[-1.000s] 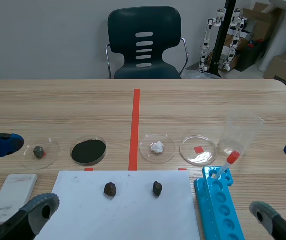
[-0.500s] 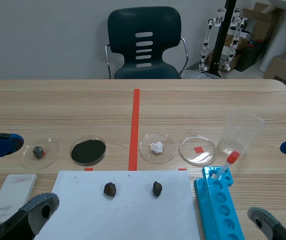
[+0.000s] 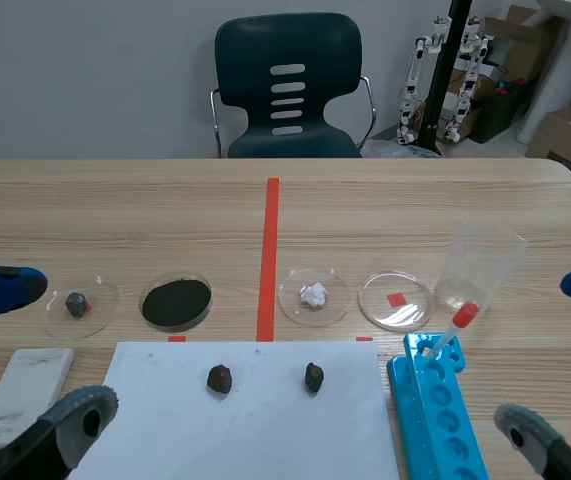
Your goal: Pick up the dropper by the top with the right hand
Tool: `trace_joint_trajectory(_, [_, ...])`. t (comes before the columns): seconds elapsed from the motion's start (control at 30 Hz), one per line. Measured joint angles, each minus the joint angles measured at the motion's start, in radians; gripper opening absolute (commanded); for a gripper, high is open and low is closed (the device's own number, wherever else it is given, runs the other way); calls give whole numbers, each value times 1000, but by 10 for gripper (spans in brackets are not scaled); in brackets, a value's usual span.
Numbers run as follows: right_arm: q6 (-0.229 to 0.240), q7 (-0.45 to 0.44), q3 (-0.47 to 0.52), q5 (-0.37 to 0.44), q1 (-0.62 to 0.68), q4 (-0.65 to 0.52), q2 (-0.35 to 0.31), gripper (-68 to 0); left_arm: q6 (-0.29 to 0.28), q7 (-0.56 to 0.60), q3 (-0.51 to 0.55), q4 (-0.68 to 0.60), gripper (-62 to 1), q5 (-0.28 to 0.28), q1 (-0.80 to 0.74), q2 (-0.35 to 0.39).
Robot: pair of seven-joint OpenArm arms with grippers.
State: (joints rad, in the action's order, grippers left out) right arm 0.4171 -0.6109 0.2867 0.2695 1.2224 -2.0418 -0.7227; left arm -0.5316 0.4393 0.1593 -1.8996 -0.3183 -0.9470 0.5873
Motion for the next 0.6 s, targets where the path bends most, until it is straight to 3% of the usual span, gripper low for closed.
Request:
trace_joint_trajectory(0.2, [-7,-208,-11,8,-11,97,0,-113,0,0,0,0,14,0,0,0])
trace_joint_trajectory(0.37, [-20,-257,-114,7,-122,247,0,-113,0,0,0,0,14,0,0,0])
trace_joint_trajectory(0.47, [-65,-283,-188,8,-220,338,3,-113,0,0,0,0,14,0,0,0])
trace_joint_trajectory(0.6, [-92,-286,-290,8,-357,421,2,-113,0,0,0,0,14,0,0,0])
